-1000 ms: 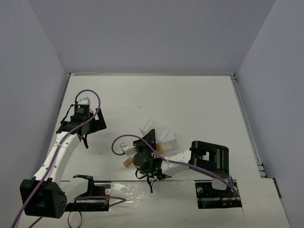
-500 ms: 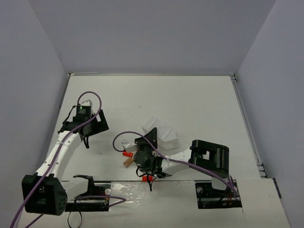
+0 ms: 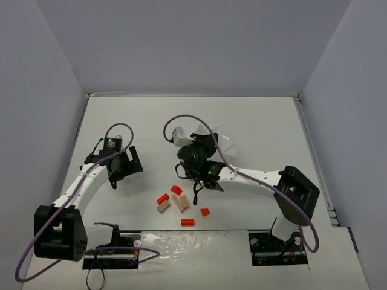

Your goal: Build the wood block tower

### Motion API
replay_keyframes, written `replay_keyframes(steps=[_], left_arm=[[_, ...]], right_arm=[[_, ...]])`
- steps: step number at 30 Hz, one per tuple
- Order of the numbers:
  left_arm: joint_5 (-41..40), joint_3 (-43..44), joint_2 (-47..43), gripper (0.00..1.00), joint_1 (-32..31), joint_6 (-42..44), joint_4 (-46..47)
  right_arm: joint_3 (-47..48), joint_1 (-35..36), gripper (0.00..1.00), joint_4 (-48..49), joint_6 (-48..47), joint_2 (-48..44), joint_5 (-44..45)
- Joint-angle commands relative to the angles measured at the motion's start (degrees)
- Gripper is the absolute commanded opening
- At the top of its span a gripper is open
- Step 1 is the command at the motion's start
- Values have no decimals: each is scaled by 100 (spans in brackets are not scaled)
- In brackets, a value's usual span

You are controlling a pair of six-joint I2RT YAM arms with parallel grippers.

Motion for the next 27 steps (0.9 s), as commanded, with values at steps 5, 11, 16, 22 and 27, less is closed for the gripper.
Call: replay_keyframes(steps=[5,11,16,22,27], left_arm=[[-112,794,-355,84,-36,465,-305],[-138,1413,-540,84,-36,992,-829],[-206,1729,-858,84,-36,1354,-1149],[-252,1962,-883,84,-36,1630,-1378],[-343,2029,-800,84,-28,1628,-1409]], right_arm=[[1259,-2243,0,-2283,3382,-455,-2142],[1940,-4503,0,-2680,4713,-76,-3999],[2911,-6141,0,-3054,5087,901,-5308],[4410,-7011,0,-3629,5106,2295,-6193],[5341,-7280,0,-3904,4808,3209,-6857]])
